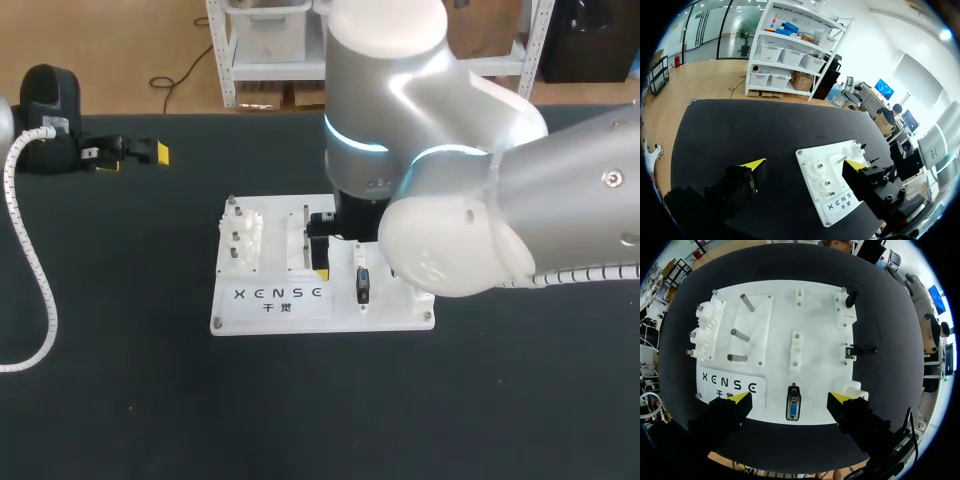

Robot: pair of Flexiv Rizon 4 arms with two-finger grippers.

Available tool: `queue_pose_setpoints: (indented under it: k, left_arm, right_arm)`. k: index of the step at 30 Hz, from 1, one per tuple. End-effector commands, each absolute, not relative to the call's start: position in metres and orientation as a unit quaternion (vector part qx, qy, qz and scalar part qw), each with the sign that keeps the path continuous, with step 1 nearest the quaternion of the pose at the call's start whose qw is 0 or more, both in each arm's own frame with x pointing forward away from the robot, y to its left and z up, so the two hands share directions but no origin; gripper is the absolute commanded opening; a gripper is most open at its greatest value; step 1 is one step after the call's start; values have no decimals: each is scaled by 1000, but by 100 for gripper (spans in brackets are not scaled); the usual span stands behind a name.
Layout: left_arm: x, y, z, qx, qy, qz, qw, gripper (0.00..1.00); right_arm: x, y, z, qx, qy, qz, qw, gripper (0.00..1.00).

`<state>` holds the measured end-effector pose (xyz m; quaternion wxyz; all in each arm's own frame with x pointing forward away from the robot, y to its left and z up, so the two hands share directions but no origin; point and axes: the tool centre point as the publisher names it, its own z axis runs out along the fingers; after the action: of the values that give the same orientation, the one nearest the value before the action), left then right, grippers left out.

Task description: Insert the USB connector, Ethernet cable, and multi-pin plug into their matching sockets one by one.

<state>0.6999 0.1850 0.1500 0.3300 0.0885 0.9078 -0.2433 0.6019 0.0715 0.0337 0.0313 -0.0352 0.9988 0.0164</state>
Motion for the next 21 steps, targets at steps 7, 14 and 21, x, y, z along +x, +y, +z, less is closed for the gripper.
queue_pose_setpoints:
  k: [7,14,21]
  left_arm:
    - [700,185,150,89,908,-243,330,100]
    - [700,185,150,89,908,-243,330,100]
    - [700,185,150,89,908,-243,330,100]
  right_arm:
    - [602,72,34,-35,999,16,31,100]
    - [599,72,33,-35,999,6,36,100]
    - [594,71,29,-37,998,-9,47,100]
